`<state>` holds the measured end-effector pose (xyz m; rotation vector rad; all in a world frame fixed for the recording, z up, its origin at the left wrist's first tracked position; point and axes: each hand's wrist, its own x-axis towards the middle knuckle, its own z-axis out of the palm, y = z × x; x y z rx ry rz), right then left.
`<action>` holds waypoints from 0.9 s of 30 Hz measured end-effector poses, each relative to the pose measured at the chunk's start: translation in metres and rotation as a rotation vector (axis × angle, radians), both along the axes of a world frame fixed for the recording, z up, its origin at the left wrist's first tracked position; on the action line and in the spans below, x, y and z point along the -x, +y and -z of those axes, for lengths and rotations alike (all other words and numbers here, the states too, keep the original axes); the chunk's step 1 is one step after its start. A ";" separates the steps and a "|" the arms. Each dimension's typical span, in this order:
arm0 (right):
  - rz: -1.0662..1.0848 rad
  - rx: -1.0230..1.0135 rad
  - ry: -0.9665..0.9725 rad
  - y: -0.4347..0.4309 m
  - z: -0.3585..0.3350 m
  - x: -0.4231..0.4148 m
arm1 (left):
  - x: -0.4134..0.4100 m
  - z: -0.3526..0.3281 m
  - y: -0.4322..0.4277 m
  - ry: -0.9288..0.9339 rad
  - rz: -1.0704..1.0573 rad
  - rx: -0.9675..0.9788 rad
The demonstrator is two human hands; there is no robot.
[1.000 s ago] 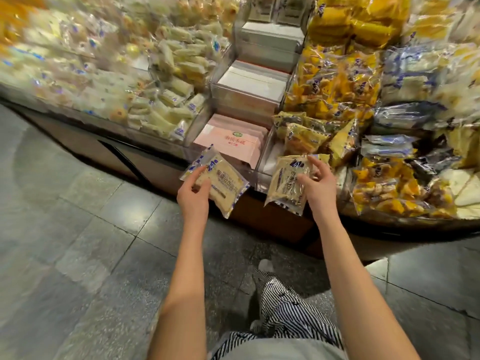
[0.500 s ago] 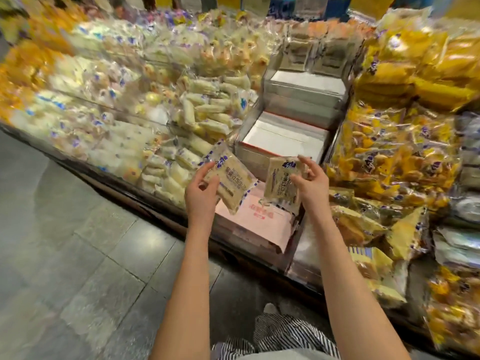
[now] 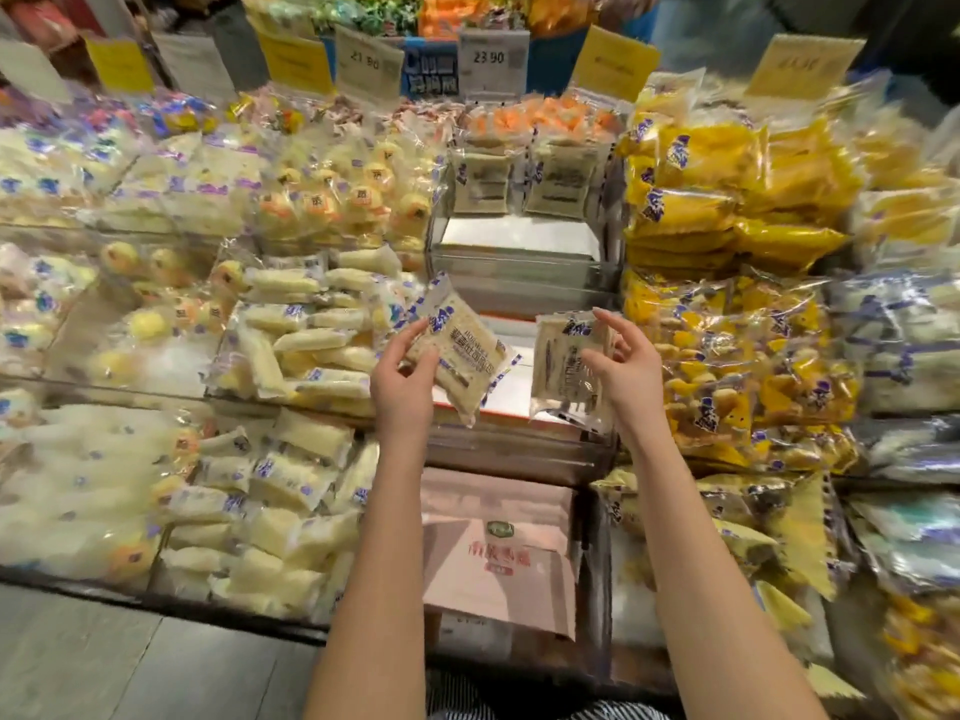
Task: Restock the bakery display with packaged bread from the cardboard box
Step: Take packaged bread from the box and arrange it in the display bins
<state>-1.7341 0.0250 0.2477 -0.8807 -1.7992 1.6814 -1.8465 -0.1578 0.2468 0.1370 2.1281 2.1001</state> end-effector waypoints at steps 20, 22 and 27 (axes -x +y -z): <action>0.152 -0.441 -0.201 0.144 -0.071 0.180 | 0.214 -0.011 0.178 -0.078 0.237 -0.231; 0.119 -0.503 -0.253 0.159 -0.071 0.193 | 0.218 -0.006 0.194 -0.104 0.255 -0.265; -0.077 -0.585 -0.458 0.195 -0.067 0.217 | 0.228 0.008 0.221 -0.079 0.189 -0.170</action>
